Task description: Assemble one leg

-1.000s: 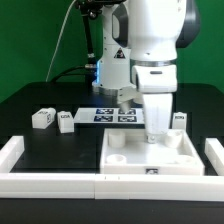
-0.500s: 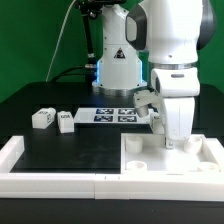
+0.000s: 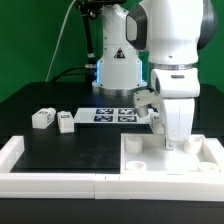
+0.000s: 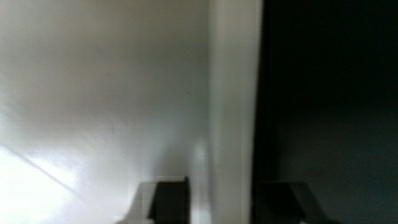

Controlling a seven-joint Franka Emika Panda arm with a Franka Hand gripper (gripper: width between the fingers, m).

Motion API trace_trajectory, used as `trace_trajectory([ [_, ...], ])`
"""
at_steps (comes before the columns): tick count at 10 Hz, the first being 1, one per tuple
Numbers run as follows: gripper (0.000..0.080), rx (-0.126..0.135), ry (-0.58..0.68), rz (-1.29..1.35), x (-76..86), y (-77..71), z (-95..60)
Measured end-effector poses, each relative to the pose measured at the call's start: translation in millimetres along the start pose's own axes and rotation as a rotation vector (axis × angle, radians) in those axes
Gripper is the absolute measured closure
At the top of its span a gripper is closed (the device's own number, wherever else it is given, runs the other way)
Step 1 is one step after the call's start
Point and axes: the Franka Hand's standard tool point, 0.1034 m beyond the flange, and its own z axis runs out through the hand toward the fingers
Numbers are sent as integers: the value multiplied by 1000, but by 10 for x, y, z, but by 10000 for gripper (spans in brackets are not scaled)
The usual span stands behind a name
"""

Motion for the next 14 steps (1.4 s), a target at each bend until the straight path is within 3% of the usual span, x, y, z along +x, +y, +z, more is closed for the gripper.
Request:
trace_trajectory([
  [2, 358, 0, 0, 1, -3, 0, 0],
  [3, 358, 0, 0, 1, -5, 0, 0],
  [4, 201, 0, 0, 1, -6, 0, 0],
  [5, 166, 0, 0, 1, -7, 1, 0],
  [10, 151, 0, -1, 3, -10, -1, -5],
  [14, 151, -18, -16, 49, -24, -252, -336],
])
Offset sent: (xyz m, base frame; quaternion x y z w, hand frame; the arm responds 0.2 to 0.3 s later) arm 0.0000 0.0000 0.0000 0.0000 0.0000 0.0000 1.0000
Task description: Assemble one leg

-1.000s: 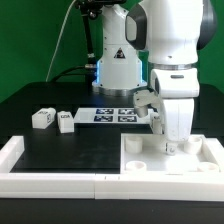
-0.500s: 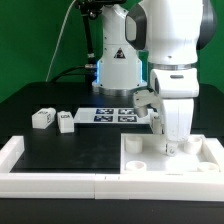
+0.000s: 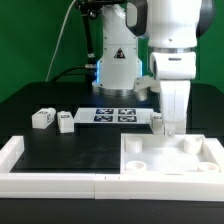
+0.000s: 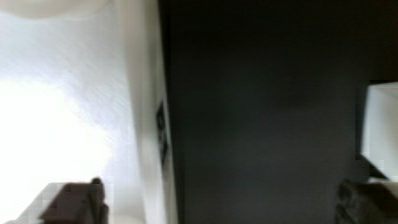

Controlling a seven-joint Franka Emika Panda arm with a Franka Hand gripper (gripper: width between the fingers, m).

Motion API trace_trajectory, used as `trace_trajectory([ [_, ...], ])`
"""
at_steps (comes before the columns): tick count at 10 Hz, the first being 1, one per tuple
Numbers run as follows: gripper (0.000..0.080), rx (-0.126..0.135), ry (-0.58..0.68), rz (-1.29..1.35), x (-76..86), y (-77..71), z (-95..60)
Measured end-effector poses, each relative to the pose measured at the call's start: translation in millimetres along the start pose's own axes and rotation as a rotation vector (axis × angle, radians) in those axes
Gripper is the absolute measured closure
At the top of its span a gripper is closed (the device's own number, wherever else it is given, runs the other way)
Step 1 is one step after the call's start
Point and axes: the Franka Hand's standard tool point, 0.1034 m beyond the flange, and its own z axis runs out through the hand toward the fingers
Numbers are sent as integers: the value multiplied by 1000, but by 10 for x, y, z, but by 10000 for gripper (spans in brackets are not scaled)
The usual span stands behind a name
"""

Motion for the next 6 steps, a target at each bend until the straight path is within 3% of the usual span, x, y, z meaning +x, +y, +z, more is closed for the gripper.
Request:
trace_trajectory([
  [1, 151, -9, -2, 1, -5, -13, -69],
  [4, 151, -5, -1, 58, -12, -20, -48],
  [6, 151, -4, 2, 244, -4, -22, -47],
])
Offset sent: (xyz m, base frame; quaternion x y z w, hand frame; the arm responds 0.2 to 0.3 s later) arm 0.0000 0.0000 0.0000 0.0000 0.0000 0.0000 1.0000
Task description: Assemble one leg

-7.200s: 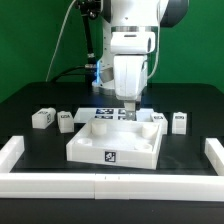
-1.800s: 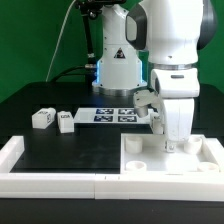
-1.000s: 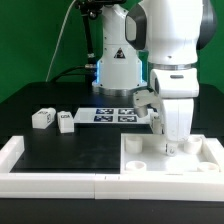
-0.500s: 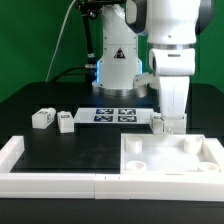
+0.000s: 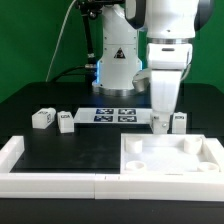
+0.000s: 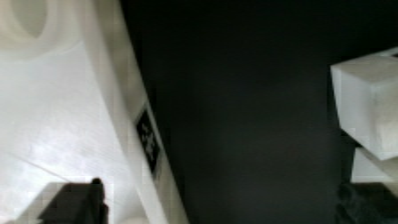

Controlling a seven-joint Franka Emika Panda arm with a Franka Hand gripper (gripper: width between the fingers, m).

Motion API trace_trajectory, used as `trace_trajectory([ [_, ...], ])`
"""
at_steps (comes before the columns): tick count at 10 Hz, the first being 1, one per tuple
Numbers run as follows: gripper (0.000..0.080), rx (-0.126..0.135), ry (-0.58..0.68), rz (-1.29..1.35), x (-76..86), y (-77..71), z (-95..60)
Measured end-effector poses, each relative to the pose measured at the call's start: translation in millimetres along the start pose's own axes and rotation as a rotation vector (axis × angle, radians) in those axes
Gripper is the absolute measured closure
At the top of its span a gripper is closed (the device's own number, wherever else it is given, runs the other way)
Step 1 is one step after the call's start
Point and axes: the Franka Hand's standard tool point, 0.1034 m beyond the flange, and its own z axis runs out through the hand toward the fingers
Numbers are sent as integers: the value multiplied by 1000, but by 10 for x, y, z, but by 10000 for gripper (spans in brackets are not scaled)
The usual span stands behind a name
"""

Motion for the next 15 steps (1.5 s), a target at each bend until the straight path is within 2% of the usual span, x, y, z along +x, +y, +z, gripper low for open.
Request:
trace_trajectory([
  [2, 151, -5, 9, 167, 1, 1, -5],
  [3, 151, -24, 32, 281, -8, -31, -9],
  [4, 151, -24, 44, 446, -5, -113, -19],
  [6, 151, 12, 51, 743, -67, -218, 4],
  [9, 151, 63, 43, 1110, -59, -401, 57],
  [10, 151, 63, 46, 1168, -14, -411, 35],
  [15, 151, 100, 44, 1629, 62, -446, 32],
])
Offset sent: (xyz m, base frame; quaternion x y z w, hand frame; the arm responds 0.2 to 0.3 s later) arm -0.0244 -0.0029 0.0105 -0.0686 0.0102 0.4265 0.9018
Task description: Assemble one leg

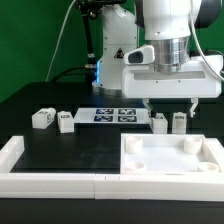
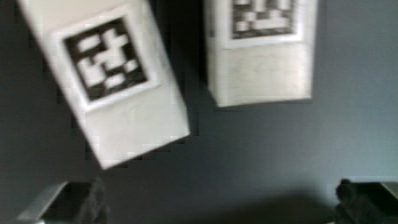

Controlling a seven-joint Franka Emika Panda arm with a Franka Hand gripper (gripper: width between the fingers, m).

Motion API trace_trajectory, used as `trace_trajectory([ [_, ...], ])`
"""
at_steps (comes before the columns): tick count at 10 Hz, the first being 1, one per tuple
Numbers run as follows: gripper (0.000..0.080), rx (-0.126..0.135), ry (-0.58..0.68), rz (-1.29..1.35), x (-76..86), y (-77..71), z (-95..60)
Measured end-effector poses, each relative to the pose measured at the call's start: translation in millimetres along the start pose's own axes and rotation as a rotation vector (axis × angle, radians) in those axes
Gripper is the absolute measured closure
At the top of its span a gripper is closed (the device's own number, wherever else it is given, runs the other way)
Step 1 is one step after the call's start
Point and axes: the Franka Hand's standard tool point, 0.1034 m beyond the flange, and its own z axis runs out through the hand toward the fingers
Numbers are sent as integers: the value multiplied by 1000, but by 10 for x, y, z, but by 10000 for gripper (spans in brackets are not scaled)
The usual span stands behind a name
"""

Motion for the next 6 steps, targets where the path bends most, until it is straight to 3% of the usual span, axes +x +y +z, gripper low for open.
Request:
trace_trajectory([
  [2, 151, 0, 1, -18, -119, -153, 28],
  [6, 151, -9, -24, -37, -211, -192, 49],
])
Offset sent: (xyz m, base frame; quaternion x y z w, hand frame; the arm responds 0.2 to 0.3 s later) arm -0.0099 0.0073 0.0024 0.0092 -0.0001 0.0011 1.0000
